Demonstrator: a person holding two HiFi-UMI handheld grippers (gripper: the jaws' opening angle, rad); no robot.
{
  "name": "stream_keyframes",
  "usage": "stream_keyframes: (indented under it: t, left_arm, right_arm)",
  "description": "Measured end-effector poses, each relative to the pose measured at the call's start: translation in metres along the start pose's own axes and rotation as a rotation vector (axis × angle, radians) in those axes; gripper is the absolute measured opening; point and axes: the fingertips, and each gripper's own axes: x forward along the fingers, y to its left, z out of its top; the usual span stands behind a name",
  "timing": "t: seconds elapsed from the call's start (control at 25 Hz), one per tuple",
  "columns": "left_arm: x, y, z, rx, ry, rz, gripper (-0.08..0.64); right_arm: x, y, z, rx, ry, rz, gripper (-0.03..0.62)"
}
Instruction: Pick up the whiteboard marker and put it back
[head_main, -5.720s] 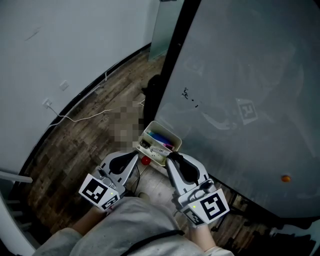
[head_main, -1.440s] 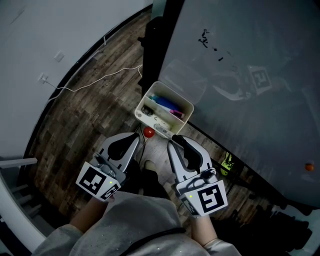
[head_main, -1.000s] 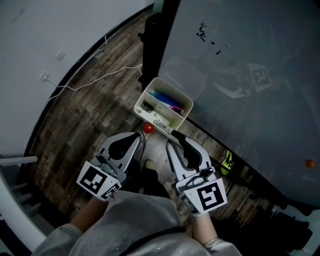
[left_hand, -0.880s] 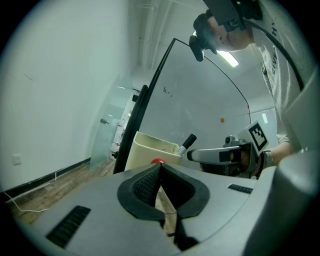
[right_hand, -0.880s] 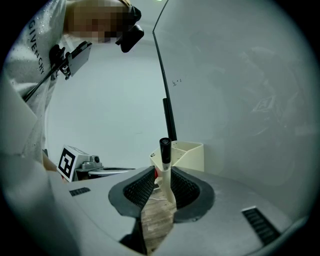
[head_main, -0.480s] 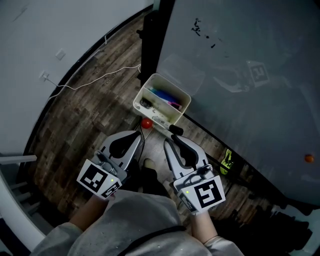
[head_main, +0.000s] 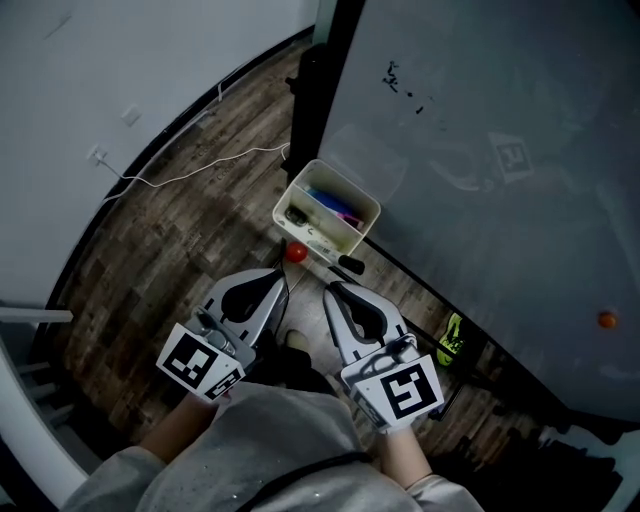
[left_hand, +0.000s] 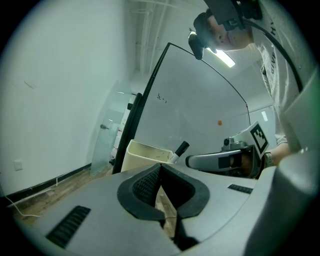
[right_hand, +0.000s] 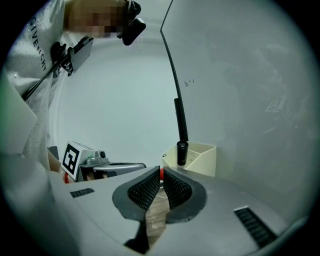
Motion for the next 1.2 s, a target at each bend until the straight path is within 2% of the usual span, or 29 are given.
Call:
stream_keyframes:
  t: [0.28, 1.2]
  left_arm:
    - [-0.003, -0.006, 0.012, 0.02, -0.021, 0.003, 0.014]
    - [-0.012, -0.027, 0.033, 0.048, -0.061, 0.003, 0.014]
  right_arm:
    - [0.002, 0.008, 0.007, -0.04, -0.002, 0.028, 0.025]
    - [-0.004, 0.031, 0.027, -0.079, -0.03, 0.101, 0.02]
